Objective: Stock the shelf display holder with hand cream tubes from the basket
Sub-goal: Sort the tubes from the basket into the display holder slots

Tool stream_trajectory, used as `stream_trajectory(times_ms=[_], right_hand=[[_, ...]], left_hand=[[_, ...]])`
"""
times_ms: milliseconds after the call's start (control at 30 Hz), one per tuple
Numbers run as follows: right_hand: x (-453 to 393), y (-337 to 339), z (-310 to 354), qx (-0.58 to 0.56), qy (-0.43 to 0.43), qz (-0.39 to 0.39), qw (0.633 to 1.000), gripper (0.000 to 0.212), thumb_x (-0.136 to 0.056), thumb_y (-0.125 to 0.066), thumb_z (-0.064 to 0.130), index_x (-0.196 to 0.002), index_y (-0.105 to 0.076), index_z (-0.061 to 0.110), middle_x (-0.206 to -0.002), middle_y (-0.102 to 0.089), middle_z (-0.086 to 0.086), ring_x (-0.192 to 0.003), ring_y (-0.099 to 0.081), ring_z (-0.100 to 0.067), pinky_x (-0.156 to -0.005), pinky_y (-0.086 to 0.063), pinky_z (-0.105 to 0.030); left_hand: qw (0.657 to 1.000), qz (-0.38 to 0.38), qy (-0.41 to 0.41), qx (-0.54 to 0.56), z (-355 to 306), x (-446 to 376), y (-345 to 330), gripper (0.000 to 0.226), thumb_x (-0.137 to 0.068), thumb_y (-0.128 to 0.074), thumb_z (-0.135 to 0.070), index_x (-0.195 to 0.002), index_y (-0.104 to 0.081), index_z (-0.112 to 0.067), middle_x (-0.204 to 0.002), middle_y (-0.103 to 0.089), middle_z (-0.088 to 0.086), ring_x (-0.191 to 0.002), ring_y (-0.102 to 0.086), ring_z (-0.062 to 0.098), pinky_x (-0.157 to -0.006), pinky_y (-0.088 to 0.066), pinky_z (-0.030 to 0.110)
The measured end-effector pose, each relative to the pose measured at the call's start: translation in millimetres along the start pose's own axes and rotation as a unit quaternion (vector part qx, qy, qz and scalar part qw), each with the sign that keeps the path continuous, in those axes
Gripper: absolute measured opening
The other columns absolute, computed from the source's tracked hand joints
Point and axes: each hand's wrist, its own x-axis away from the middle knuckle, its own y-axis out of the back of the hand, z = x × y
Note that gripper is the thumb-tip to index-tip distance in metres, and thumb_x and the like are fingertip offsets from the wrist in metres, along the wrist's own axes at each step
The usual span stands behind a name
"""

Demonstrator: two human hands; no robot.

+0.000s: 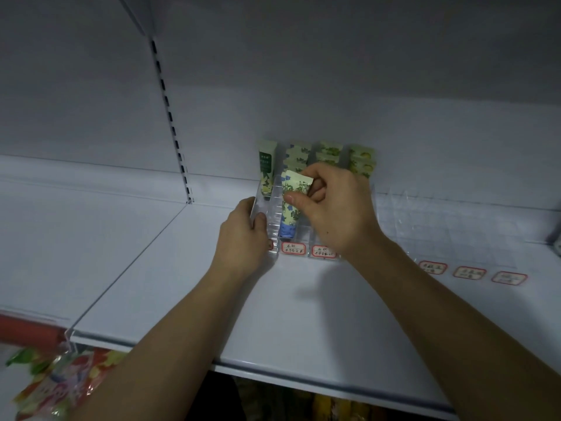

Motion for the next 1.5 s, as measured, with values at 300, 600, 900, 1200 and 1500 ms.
stream_trajectory(times_ms=[300, 600, 900, 1200, 1500], right_hand=[[9, -8, 4, 0.046, 0.078, -0.037, 0.995, 0.026, -0.083, -0.082, 0.026, -0.099, -0.069, 0.010, -0.069, -0.057, 0.008, -0.059, -0.052, -0.011, -0.063, -0.057, -0.040], [9, -13, -1, 0.058, 0.033, 0.013, 0.998, 0.025, -0.081, -0.084, 0.025, -0.096, -0.069, 0.011, -0.062, -0.053, 0.012, -0.059, -0.056, -0.014, -0.066, -0.057, -0.041], [18, -7, -7, 0.008, -0.045, 0.021, 0.999, 0.038, -0.075, -0.088, 0.032, -0.099, -0.060, 0.021, -0.066, -0.066, 0.008, -0.062, -0.064, -0.004, -0.061, -0.054, -0.027], [17, 83, -28, 0.136, 0.035, 0.047, 0.989, 0.016, -0.095, -0.065, 0.033, -0.102, -0.068, 0.019, -0.091, -0.068, 0.007, -0.086, -0.062, -0.009, -0.080, -0.052, -0.032], [59, 206, -55, 0.330, -0.031, 0.101, 0.938, 0.029, -0.098, -0.058, 0.037, -0.124, -0.062, 0.025, -0.128, -0.059, 0.002, -0.122, -0.049, -0.021, -0.104, -0.043, -0.046]], left_hand=[[1.000, 0.008, -0.008, 0.013, 2, -1, 1, 0.029, -0.106, -0.044, -0.020, -0.132, -0.057, -0.017, -0.111, -0.066, -0.005, -0.095, -0.064, 0.013, -0.072, -0.047, 0.017], [1.000, 0.017, -0.010, 0.005, 1, -1, 2, 0.030, -0.104, -0.052, -0.022, -0.133, -0.057, -0.016, -0.111, -0.065, -0.006, -0.094, -0.063, 0.012, -0.071, -0.045, 0.017], [0.999, 0.028, 0.016, -0.023, -13, 11, 10, 0.033, -0.104, -0.051, -0.022, -0.136, -0.055, -0.013, -0.122, -0.065, -0.004, -0.107, -0.064, 0.017, -0.085, -0.046, 0.026], [0.979, 0.038, -0.103, -0.171, -44, 66, 61, 0.039, -0.094, -0.061, -0.021, -0.133, -0.063, -0.015, -0.130, -0.067, 0.006, -0.107, -0.066, 0.027, -0.094, -0.050, 0.033], [0.904, 0.131, -0.342, -0.219, -135, 37, 1, 0.044, -0.089, -0.054, -0.023, -0.130, -0.063, -0.009, -0.129, -0.064, 0.008, -0.118, -0.057, 0.027, -0.098, -0.034, 0.019]])
